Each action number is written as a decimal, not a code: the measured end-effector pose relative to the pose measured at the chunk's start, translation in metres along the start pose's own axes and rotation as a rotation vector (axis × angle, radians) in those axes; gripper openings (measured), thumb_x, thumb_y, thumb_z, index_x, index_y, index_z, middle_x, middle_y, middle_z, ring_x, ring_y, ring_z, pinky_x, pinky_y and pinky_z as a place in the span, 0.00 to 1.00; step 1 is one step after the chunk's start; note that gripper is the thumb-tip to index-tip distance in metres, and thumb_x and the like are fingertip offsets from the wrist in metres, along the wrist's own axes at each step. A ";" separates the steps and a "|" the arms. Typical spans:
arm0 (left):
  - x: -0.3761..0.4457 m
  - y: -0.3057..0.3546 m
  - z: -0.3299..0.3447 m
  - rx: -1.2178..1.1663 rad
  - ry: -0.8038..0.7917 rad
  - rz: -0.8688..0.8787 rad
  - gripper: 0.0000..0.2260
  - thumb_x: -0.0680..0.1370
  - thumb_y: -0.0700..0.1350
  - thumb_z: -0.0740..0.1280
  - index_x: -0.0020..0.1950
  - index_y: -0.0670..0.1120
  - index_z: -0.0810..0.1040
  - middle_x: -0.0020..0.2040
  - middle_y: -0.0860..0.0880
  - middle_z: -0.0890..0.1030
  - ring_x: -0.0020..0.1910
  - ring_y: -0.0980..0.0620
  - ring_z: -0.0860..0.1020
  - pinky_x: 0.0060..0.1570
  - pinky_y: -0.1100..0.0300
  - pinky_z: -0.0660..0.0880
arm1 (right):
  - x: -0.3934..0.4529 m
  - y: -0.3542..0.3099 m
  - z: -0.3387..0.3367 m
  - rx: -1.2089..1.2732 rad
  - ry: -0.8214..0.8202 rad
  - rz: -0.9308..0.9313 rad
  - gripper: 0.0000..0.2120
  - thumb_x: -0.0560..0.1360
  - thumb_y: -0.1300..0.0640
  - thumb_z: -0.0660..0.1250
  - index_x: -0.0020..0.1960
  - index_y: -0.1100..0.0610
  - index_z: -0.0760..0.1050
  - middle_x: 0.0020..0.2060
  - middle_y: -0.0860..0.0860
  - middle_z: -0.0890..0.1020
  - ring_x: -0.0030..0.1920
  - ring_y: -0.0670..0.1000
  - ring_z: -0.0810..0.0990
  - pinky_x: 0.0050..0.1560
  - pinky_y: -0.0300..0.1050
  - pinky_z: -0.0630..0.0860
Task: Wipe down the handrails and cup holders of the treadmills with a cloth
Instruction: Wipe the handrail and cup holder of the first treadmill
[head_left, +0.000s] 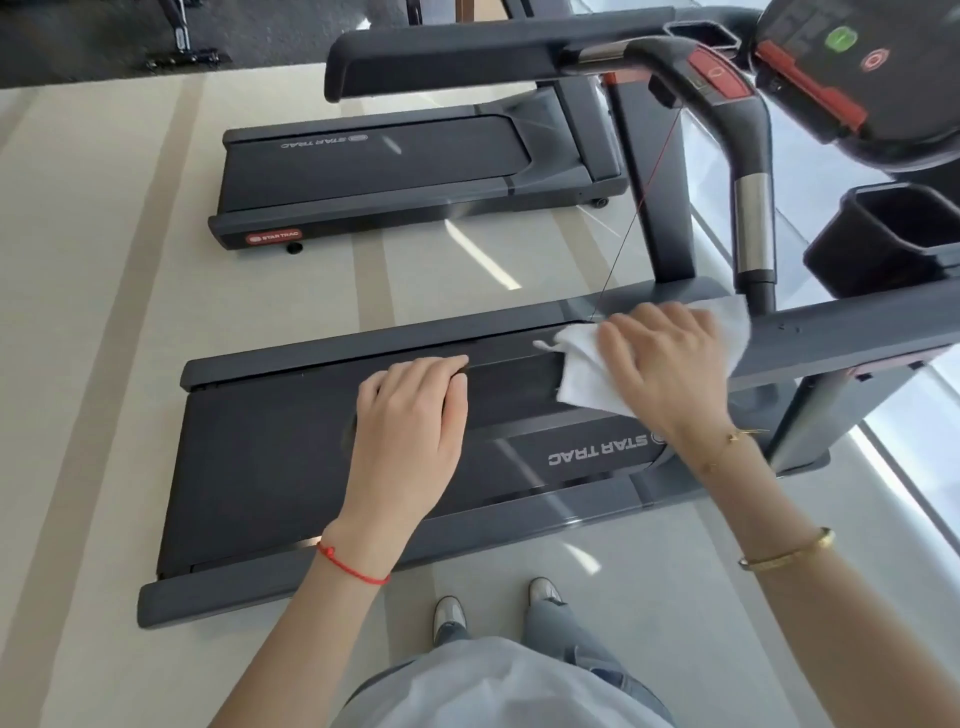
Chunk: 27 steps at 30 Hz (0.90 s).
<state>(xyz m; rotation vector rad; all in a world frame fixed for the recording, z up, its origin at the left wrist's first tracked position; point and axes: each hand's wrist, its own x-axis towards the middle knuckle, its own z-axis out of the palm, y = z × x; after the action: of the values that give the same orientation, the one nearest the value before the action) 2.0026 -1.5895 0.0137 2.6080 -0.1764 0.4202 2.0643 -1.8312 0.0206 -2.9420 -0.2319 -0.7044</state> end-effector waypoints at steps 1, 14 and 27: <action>0.002 0.004 0.003 0.040 0.010 -0.007 0.16 0.84 0.48 0.53 0.59 0.48 0.80 0.56 0.54 0.83 0.54 0.51 0.79 0.61 0.52 0.69 | 0.000 -0.009 0.001 0.000 -0.018 -0.055 0.16 0.79 0.51 0.52 0.41 0.53 0.76 0.35 0.50 0.76 0.40 0.57 0.73 0.45 0.51 0.66; 0.020 0.070 0.052 0.250 0.140 -0.126 0.15 0.83 0.47 0.54 0.52 0.50 0.81 0.47 0.56 0.83 0.46 0.52 0.78 0.57 0.52 0.65 | 0.006 0.068 -0.001 0.042 -0.079 -0.277 0.20 0.82 0.45 0.49 0.56 0.50 0.78 0.42 0.51 0.79 0.42 0.57 0.74 0.46 0.53 0.69; 0.023 0.072 0.061 0.297 0.214 -0.188 0.15 0.83 0.47 0.54 0.51 0.53 0.81 0.43 0.58 0.82 0.45 0.53 0.77 0.59 0.53 0.64 | 0.024 0.072 -0.001 0.059 -0.239 -0.335 0.23 0.80 0.42 0.46 0.47 0.49 0.78 0.35 0.50 0.77 0.37 0.56 0.76 0.40 0.49 0.70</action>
<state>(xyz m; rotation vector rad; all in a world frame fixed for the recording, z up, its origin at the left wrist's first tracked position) 2.0261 -1.6832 0.0027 2.8076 0.2177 0.6987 2.0971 -1.8994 0.0275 -2.9555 -0.7659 -0.3654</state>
